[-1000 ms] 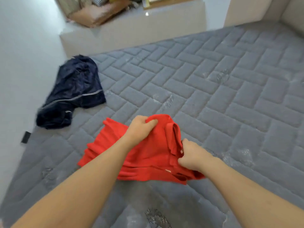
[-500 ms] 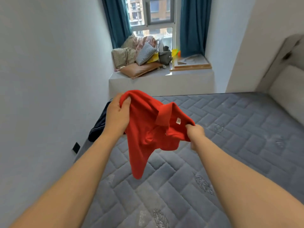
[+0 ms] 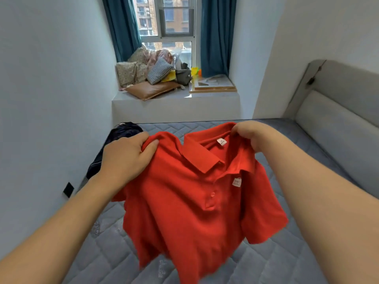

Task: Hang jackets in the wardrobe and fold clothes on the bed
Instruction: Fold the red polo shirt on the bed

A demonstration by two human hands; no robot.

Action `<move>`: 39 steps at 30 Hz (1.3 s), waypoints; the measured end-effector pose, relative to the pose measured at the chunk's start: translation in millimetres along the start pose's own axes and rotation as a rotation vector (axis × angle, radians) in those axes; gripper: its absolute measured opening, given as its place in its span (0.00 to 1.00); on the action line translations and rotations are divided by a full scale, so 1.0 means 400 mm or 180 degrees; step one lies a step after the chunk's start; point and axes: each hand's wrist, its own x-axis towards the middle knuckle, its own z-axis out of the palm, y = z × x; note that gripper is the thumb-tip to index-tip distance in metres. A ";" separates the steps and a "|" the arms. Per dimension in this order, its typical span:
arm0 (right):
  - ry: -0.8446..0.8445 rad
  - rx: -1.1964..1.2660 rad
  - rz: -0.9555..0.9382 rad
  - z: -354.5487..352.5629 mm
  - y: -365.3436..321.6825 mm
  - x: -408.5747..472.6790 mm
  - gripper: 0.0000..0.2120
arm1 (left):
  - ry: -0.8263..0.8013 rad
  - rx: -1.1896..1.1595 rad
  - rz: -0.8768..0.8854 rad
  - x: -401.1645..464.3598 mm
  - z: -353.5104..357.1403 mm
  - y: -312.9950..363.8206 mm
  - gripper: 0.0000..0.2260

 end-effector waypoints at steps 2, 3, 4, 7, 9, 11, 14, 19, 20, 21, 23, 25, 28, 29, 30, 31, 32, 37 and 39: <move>-0.0042 0.0103 0.0198 0.004 0.006 0.057 0.09 | -0.0264 0.0261 -0.0128 0.030 0.072 -0.018 0.18; -0.0062 0.0151 0.0288 0.014 0.012 0.096 0.10 | -0.0335 0.0327 -0.0175 0.047 0.117 -0.029 0.18; -0.0064 0.0204 0.0395 0.026 0.022 0.143 0.11 | -0.0384 0.0355 -0.0215 0.064 0.169 -0.040 0.17; -0.0009 0.0532 0.0704 0.089 0.051 0.325 0.13 | -0.0493 0.0529 -0.0204 0.124 0.369 -0.087 0.16; 0.0099 0.0785 0.0760 0.152 0.069 0.487 0.10 | -0.0576 0.0882 -0.0092 0.172 0.541 -0.154 0.16; 0.0318 0.1097 0.0499 0.239 0.111 0.656 0.05 | -0.0860 0.1327 -0.0117 0.198 0.729 -0.240 0.17; 0.0542 0.0690 -0.0216 0.449 0.256 0.949 0.09 | -0.1445 0.1594 -0.0698 0.151 1.074 -0.351 0.21; -0.0044 -0.2008 -0.1006 0.848 0.712 1.215 0.29 | -0.2987 0.0348 -0.1783 -0.174 1.634 -0.396 0.32; -0.0191 -0.2508 -0.1016 0.901 0.805 1.245 0.31 | -0.3108 0.0264 -0.1916 -0.255 1.712 -0.397 0.32; -0.0187 -0.2873 -0.1083 0.942 0.886 1.270 0.32 | -0.3018 0.0305 -0.1917 -0.326 1.766 -0.397 0.32; 0.0189 -0.3128 -0.1469 0.993 0.996 1.309 0.36 | -0.2424 0.0563 -0.1621 -0.409 1.829 -0.400 0.33; 0.0565 -0.3052 -0.1787 1.016 1.037 1.335 0.37 | -0.2095 0.0656 -0.1424 -0.432 1.867 -0.415 0.33; 0.0587 -0.3032 -0.1789 1.011 1.025 1.328 0.37 | -0.2110 0.0695 -0.1437 -0.417 1.851 -0.410 0.34; 0.0574 -0.3047 -0.1763 1.009 1.019 1.324 0.37 | -0.2133 0.0718 -0.1451 -0.416 1.844 -0.406 0.34; 0.0568 -0.3065 -0.1752 1.009 1.016 1.324 0.37 | -0.2145 0.0730 -0.1472 -0.417 1.843 -0.403 0.34; 0.0571 -0.3067 -0.1739 1.011 1.017 1.325 0.37 | -0.2166 0.0724 -0.1495 -0.418 1.847 -0.404 0.34; 0.0568 -0.3062 -0.1728 1.012 1.021 1.329 0.37 | -0.2178 0.0722 -0.1504 -0.419 1.852 -0.406 0.34; 0.0600 -0.3019 -0.1803 1.014 1.031 1.334 0.37 | -0.2131 0.0737 -0.1476 -0.421 1.853 -0.405 0.33; 0.0632 -0.2976 -0.1834 1.013 1.032 1.330 0.37 | -0.2082 0.0782 -0.1468 -0.422 1.854 -0.404 0.33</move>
